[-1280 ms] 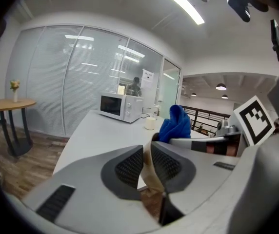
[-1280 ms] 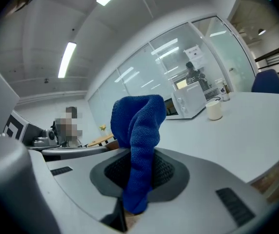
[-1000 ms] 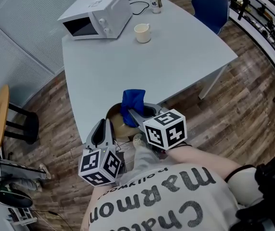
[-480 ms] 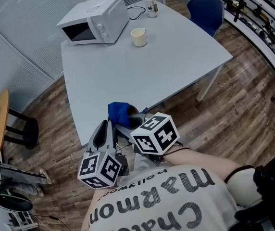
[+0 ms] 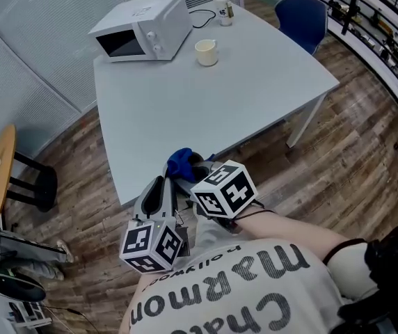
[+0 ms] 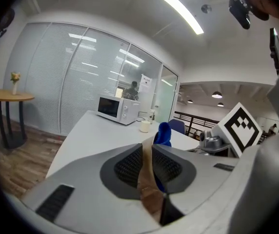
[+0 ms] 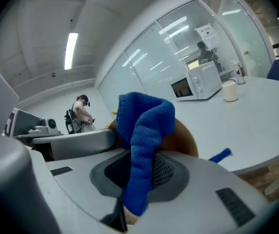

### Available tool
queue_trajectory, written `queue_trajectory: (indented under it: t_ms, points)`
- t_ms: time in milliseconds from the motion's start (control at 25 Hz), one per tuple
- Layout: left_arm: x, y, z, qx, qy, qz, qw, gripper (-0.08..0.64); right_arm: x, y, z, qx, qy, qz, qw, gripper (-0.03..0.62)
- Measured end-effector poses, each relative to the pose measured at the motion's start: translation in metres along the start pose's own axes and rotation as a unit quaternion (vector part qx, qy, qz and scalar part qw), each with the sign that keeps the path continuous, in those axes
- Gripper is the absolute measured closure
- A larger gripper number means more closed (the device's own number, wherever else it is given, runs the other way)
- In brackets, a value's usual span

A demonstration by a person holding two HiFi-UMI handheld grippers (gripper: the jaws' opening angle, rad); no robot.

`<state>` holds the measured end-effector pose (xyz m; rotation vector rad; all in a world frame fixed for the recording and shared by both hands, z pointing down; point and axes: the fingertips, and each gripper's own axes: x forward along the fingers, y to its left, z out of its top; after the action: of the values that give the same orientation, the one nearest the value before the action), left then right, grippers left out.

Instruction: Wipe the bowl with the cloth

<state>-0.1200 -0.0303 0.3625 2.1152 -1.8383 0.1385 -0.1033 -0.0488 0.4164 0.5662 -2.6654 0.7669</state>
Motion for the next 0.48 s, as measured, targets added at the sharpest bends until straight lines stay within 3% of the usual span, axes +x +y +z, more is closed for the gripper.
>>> queue_trajectory:
  t_ms: [160,480]
  points:
    - [-0.004,0.007,-0.004,0.0,-0.001,0.008,1.0,0.489,0.003,-0.014,-0.003,-0.007,0.005,-0.044,0.999,0.529]
    - [-0.012,0.017,-0.01,-0.012,-0.004,0.023,0.9997,0.491,0.001,-0.018,-0.004,-0.031,0.003,-0.088,0.996,0.529]
